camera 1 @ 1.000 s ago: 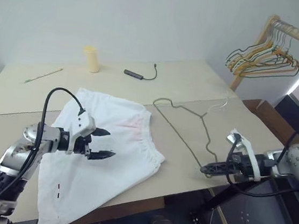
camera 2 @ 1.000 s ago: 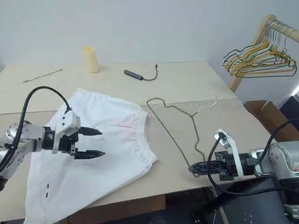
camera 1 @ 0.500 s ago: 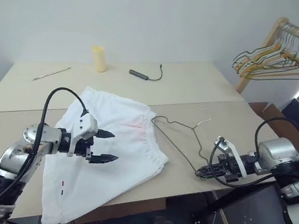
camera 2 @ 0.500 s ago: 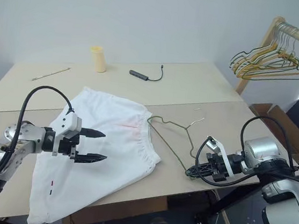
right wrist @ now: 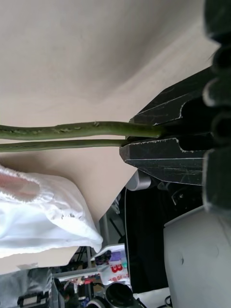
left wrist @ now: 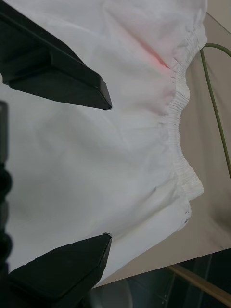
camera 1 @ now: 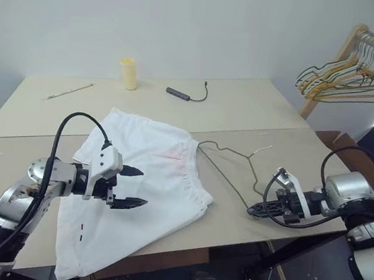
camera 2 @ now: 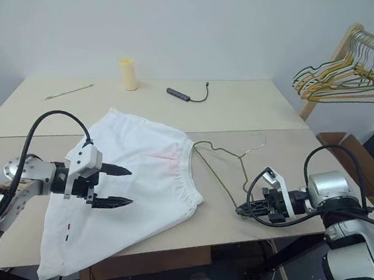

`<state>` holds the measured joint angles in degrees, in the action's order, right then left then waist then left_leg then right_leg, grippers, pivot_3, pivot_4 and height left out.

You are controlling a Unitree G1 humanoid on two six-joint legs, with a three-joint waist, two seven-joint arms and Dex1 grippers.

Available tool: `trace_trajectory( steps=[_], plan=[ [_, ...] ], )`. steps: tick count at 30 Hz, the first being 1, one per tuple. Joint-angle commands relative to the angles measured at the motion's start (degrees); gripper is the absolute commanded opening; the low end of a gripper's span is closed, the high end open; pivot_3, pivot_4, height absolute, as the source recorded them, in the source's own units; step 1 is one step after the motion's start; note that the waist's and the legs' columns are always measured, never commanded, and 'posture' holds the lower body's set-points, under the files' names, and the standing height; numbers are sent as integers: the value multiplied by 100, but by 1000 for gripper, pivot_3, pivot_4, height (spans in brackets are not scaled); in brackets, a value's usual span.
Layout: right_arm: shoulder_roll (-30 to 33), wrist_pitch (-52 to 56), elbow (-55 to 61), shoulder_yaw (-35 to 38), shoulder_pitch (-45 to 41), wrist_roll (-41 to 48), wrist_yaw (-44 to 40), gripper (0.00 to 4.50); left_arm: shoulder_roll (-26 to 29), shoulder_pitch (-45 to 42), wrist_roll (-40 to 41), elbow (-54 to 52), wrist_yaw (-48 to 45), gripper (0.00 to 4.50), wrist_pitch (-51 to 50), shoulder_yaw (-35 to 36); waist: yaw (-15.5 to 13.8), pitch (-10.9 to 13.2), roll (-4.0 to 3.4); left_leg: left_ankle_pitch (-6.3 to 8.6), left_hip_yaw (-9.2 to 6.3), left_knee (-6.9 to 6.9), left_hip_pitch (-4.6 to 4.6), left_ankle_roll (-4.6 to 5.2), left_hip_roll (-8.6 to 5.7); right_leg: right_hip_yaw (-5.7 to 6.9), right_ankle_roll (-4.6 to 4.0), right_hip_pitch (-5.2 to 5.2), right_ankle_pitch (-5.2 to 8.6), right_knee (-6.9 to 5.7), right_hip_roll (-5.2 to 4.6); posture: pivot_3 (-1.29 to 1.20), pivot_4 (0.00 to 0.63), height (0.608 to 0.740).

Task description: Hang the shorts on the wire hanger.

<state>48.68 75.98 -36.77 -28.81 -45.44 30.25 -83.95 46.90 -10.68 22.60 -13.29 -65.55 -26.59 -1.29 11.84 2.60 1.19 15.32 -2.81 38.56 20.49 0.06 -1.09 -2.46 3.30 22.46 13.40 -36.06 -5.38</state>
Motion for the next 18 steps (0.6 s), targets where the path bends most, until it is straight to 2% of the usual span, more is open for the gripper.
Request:
trace_trajectory(
  steps=[1,11,13,18],
  plan=[
    [45,-71,139,170,-114,5,-292,0,6,14,88,-218,49,4472,-25,52,-3,0,0,0,0,3,0,0,0,0,0,0,0,-1,0,-181,0,740],
    [213,-491,416,-602,-179,-230,-855,0,-38,52,18,-252,145,4472,16,-44,-6,1,-2,5,-2,19,1,5,1,3,22,-6,13,-3,-2,-172,0,740],
    [140,-684,206,-808,-326,-376,-855,0,-42,76,-3,-261,160,4472,41,-65,1,1,-2,5,-2,19,1,5,1,3,20,-6,11,-3,-3,-171,0,740],
    [-366,-1394,-1155,-889,-936,-1026,-852,0,-49,96,-27,-294,215,4472,51,-121,8,0,-3,5,0,22,-3,5,0,1,13,-7,6,-6,0,-157,0,740]
  ],
)
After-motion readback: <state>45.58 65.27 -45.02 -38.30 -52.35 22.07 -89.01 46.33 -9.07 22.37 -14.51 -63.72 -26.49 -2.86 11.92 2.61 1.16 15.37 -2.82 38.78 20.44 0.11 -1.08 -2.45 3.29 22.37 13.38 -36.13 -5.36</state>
